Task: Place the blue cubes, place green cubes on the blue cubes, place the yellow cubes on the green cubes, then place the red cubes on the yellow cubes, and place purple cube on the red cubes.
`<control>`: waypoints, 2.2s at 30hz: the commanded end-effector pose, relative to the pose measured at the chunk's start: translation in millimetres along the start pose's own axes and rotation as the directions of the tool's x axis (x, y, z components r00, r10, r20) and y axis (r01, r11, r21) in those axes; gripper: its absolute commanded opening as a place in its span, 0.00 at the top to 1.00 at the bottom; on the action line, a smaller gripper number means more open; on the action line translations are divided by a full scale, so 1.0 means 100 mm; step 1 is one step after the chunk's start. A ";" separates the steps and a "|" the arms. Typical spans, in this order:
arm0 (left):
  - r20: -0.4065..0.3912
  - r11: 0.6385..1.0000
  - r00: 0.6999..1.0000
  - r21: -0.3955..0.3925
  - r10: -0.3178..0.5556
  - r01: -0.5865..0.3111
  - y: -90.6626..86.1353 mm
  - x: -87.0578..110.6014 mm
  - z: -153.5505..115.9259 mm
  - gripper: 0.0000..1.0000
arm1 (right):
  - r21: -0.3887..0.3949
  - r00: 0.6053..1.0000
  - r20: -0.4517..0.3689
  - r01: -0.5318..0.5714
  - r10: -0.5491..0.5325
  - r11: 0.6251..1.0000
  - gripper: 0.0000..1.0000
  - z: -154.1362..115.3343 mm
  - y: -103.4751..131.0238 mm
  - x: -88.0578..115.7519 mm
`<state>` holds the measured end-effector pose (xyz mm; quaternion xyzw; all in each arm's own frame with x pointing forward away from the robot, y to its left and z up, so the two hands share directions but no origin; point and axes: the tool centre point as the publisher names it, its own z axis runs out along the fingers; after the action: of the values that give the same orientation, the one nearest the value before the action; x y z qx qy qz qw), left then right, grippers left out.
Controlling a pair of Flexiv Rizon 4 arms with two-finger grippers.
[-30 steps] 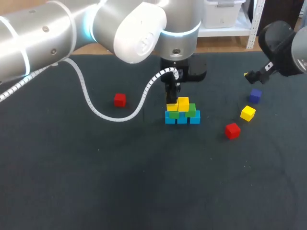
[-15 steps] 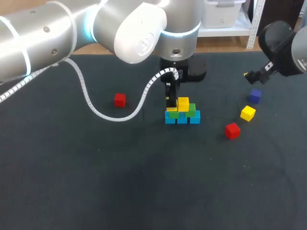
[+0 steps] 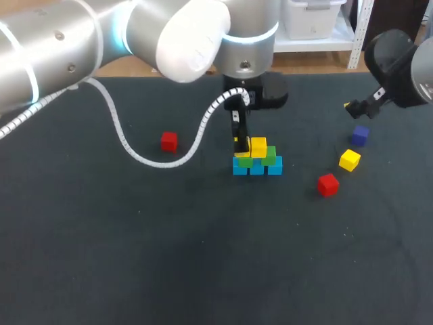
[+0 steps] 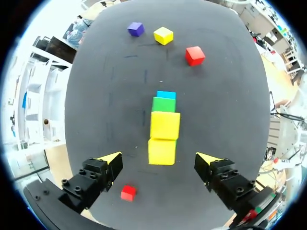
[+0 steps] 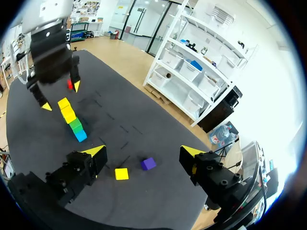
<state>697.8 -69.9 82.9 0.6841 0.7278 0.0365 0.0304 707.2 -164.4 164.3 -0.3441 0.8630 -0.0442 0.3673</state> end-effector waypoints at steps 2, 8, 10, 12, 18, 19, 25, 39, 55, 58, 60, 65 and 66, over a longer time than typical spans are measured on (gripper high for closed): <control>0.033 0.999 0.999 -0.016 -0.039 0.040 -0.02 0.20 -0.14 0.00 | 0.008 1.000 0.010 -0.002 0.002 1.000 0.00 0.00 0.01 0.02; 0.092 0.990 0.988 -0.062 -0.123 0.129 0.05 0.47 -0.33 0.00 | 0.008 1.000 0.010 -0.002 0.002 1.000 0.00 0.00 0.01 0.02; 0.123 0.983 0.980 -0.080 -0.156 0.167 0.09 0.57 -0.40 0.00 | 0.008 1.000 0.010 -0.002 0.002 1.000 0.00 0.00 0.01 0.02; 0.146 0.973 0.970 -0.099 -0.194 0.209 0.13 0.69 -0.46 0.00 | 0.008 1.000 0.010 -0.002 0.002 1.000 0.00 0.00 0.01 0.02; 0.201 0.921 0.921 -0.139 -0.334 0.365 0.26 1.07 -0.54 0.00 | 0.008 1.000 0.010 -0.002 0.002 1.000 0.00 0.00 0.01 0.02; 0.211 0.910 0.911 -0.148 -0.353 0.387 0.28 1.13 -0.54 0.00 | 0.008 1.000 0.010 -0.002 0.002 1.000 0.00 0.00 0.01 0.02; 0.312 0.845 0.846 -0.186 -0.432 0.501 0.36 1.37 -0.67 0.00 | 0.008 1.000 0.010 -0.002 0.002 1.000 0.00 0.00 0.01 0.02; 0.476 0.643 0.666 -0.240 -0.575 0.727 0.60 2.00 -0.82 0.00 | 0.008 1.000 0.010 -0.002 0.002 1.000 0.00 0.00 0.01 0.02; 0.532 0.547 0.586 -0.252 -0.610 0.798 0.67 2.40 -0.92 0.00 | 0.008 1.000 0.010 -0.002 0.002 1.000 0.00 0.00 0.01 0.02; 0.535 0.524 0.572 -0.257 -0.622 0.812 0.67 2.45 -0.93 0.00 | 0.008 1.000 0.010 -0.002 0.002 1.000 0.00 0.00 0.01 0.02; 0.531 0.518 0.565 -0.254 -0.631 0.817 0.64 2.48 -0.92 0.00 | 0.008 1.000 0.010 -0.002 0.002 1.000 0.00 0.00 0.01 0.02; 0.510 0.519 0.550 -0.217 -0.662 0.826 0.59 2.52 -0.88 0.00 | 0.008 1.000 0.010 -0.002 0.002 1.000 0.00 0.00 0.01 0.02; 0.500 0.502 0.520 -0.184 -0.692 0.845 0.58 2.52 -0.87 0.00 | 0.008 1.000 0.010 -0.002 0.002 1.000 0.00 0.00 0.01 0.02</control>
<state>732.8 180.1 176.2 0.2585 0.9058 0.0586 0.3306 707.2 -164.4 164.3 -0.3441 0.8630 -0.0442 0.3673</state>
